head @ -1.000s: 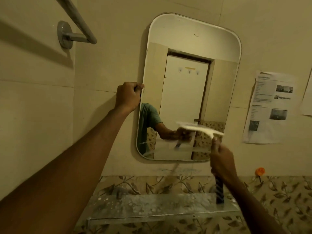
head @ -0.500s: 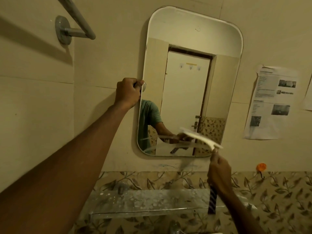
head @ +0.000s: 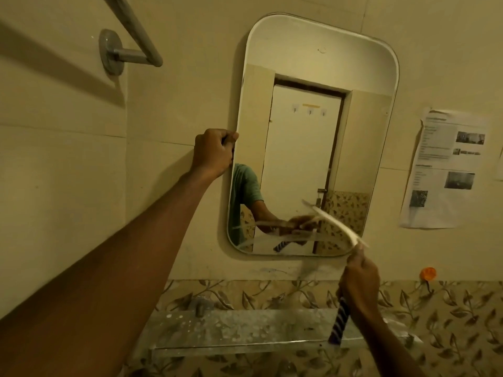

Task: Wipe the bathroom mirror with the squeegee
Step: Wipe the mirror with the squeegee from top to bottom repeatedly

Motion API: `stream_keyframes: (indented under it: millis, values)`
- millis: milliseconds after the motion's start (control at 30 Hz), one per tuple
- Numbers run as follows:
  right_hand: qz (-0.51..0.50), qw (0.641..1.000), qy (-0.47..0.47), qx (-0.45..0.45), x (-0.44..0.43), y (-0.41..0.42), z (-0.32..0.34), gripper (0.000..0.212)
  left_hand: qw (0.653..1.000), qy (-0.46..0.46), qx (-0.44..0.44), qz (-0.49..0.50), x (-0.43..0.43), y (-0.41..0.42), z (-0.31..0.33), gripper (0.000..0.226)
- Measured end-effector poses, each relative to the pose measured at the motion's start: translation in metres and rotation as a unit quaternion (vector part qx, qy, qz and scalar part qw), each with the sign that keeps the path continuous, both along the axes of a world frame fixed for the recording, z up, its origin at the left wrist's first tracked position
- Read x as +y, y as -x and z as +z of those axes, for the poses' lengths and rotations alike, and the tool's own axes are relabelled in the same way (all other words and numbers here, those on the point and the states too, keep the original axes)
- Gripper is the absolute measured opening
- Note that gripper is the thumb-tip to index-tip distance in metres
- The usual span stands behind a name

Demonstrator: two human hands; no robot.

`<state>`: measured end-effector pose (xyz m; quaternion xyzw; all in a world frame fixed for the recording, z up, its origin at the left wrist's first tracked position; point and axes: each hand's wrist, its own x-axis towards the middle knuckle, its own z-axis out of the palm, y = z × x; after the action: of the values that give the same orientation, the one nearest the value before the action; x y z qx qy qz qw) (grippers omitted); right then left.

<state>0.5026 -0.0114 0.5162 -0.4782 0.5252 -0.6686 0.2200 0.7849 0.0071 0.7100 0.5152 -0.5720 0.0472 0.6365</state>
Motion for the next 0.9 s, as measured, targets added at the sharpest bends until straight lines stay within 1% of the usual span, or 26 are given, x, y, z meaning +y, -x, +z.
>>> stream_keyframes:
  millis: [67, 133, 200, 267, 333, 433, 567, 667, 733, 800, 900]
  values:
    - [-0.019, 0.999, 0.000, -0.051, -0.006, 0.011, 0.019, 0.052, 1.000, -0.004, -0.002, -0.006, 0.001, -0.001, 0.000, 0.031]
    - [-0.020, 0.995, -0.034, -0.094, -0.013, 0.010, 0.023, 0.050, 1.000, -0.010, -0.010, -0.010, 0.002, -0.002, 0.001, 0.031]
    - [-0.032, 0.993, -0.063, -0.098, -0.016, -0.003, 0.013, 0.048, 1.000, -0.015, -0.007, -0.019, 0.001, -0.003, 0.002, 0.030]
    - [-0.049, 0.992, -0.065, -0.100, -0.015, -0.024, -0.001, 0.042, 1.000, -0.013, -0.006, -0.017, 0.000, -0.003, 0.002, 0.031]
    - [-0.055, 0.989, -0.063, -0.126, -0.011, -0.043, -0.012, 0.038, 1.000, -0.009, -0.006, -0.011, -0.002, -0.002, 0.001, 0.032]
    - [-0.058, 0.984, -0.059, -0.159, -0.006, -0.067, -0.018, 0.040, 1.000, -0.006, 0.001, -0.007, -0.004, -0.001, 0.000, 0.031]
    - [-0.013, 0.985, -0.063, -0.160, 0.015, -0.110, -0.031, 0.038, 1.000, -0.004, 0.002, 0.004, -0.004, 0.000, -0.001, 0.032]
    - [0.029, 0.989, -0.072, -0.124, 0.036, -0.136, -0.042, 0.047, 1.000, -0.013, 0.015, -0.007, -0.003, -0.001, 0.000, 0.030]
    - [0.054, 0.991, -0.073, -0.099, 0.043, -0.136, -0.044, 0.048, 1.000, -0.018, 0.017, -0.011, -0.002, -0.002, 0.001, 0.029]
    - [0.045, 0.994, -0.059, -0.084, 0.038, -0.118, -0.038, 0.047, 0.999, -0.019, 0.023, -0.019, -0.002, -0.002, 0.001, 0.029]
    - [-0.007, 0.992, -0.044, -0.120, 0.018, -0.077, -0.012, 0.038, 0.999, -0.017, 0.021, -0.023, -0.003, -0.002, 0.000, 0.031]
